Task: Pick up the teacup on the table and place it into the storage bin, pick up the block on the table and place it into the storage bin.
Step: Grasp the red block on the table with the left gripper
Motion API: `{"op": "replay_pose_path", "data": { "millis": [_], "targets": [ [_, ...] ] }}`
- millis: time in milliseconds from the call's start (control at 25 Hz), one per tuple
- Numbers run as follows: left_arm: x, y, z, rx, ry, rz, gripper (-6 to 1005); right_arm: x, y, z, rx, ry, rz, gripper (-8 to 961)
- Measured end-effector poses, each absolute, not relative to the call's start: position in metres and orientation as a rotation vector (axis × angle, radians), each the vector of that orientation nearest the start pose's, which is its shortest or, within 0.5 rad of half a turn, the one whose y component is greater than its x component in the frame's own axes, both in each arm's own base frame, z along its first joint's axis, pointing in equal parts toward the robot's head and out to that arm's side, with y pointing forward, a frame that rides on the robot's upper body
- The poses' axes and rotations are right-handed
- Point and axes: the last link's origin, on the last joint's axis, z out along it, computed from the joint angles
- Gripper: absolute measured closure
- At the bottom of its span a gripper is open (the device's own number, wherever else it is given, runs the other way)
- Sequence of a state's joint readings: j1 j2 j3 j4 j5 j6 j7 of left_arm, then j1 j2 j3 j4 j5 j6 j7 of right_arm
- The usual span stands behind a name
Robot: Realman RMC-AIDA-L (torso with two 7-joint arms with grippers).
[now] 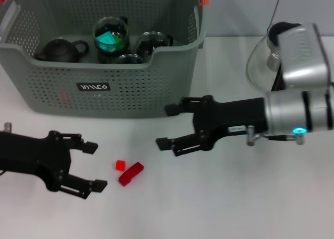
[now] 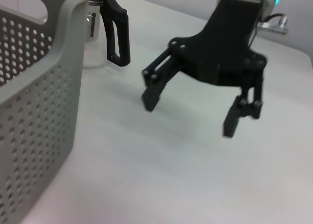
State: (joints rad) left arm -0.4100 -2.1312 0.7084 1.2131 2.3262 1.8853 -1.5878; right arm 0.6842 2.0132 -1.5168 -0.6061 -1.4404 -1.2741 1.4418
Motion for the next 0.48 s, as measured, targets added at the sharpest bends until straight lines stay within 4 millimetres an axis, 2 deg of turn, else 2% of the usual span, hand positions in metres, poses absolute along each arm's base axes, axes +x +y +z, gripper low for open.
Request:
{"op": "replay_pose_path", "data": {
  "millis": [80, 240, 480],
  "targets": [
    [-0.263, 0.289, 0.047, -2.927, -0.550, -0.155, 61, 0.178, 0.351, -0.060, -2.983, 0.401, 0.675, 15],
    [-0.264, 0.306, 0.033, -2.906, -0.467, 0.027, 62, 0.187, 0.348, -0.051, -2.960, 0.441, 0.725, 22],
    [-0.256, 0.325, 0.015, -2.920, -0.308, 0.251, 64, 0.189, 0.342, -0.052, -2.987, 0.461, 0.726, 23]
  ]
}}
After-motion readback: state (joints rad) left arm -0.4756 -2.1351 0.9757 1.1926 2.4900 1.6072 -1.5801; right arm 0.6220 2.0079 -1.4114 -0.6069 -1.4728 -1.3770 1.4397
